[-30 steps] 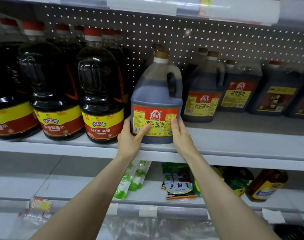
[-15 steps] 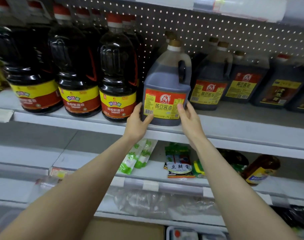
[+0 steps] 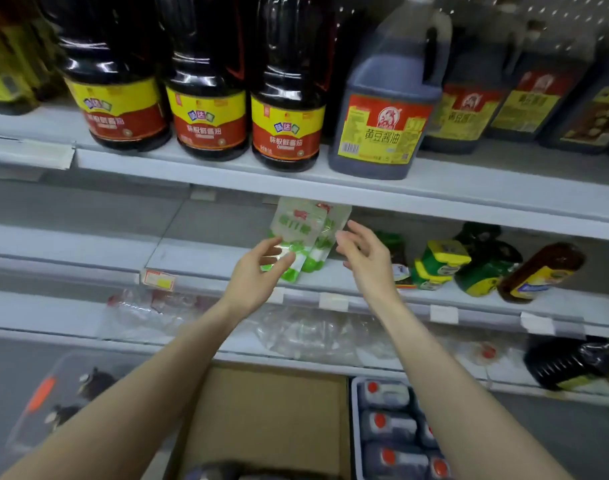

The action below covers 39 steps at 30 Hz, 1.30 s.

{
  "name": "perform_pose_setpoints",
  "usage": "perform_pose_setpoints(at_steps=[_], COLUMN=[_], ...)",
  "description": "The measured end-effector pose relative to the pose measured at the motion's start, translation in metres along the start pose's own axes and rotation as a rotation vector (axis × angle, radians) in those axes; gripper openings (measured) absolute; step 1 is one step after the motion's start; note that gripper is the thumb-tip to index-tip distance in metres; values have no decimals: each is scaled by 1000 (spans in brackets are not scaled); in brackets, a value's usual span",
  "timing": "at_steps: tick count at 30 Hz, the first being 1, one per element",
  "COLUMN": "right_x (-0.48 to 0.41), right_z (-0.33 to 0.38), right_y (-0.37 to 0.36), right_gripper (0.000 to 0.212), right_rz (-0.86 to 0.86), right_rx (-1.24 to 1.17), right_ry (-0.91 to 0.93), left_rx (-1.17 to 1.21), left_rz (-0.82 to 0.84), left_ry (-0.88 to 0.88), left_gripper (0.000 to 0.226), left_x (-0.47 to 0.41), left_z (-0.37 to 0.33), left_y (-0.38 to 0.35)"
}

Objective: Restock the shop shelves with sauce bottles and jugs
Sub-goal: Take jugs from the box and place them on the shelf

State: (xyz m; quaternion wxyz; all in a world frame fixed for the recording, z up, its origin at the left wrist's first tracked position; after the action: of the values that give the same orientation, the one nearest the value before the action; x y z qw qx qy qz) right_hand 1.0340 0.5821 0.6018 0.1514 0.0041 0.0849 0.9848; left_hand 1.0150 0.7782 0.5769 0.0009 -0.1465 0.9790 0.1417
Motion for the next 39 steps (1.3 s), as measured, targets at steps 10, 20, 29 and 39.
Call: perform_pose_setpoints(at_steps=[10, 20, 29, 39], right_x=[90, 212, 299, 356], right_z=[-207, -422, -581, -648], right_y=[-93, -163, -206, -224], right_gripper=[35, 29, 43, 64], right_rz=[165, 408, 588, 709], right_rx=[131, 289, 391, 386], right_ry=[-289, -554, -672, -705], left_rx=[-26, -142, -274, -230], left_rz=[-100, -165, -126, -52], left_ry=[390, 733, 865, 869], left_gripper=[38, 38, 44, 45], left_x=[81, 200, 267, 283], left_z=[234, 456, 614, 706], left_y=[51, 80, 82, 58])
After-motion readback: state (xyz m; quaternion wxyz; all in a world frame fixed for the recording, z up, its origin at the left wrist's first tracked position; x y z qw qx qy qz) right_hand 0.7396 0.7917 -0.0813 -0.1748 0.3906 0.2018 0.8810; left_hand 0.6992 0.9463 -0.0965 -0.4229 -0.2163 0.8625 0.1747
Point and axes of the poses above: each hand's wrist, its own x-axis away from the middle knuckle, its own y-axis out of the back of the hand, z = x × y, the point moved 9 cm from there along -x, towards the middle knuckle, and after that the axes turned 12 degrees about -z, right-handed, at the moved point
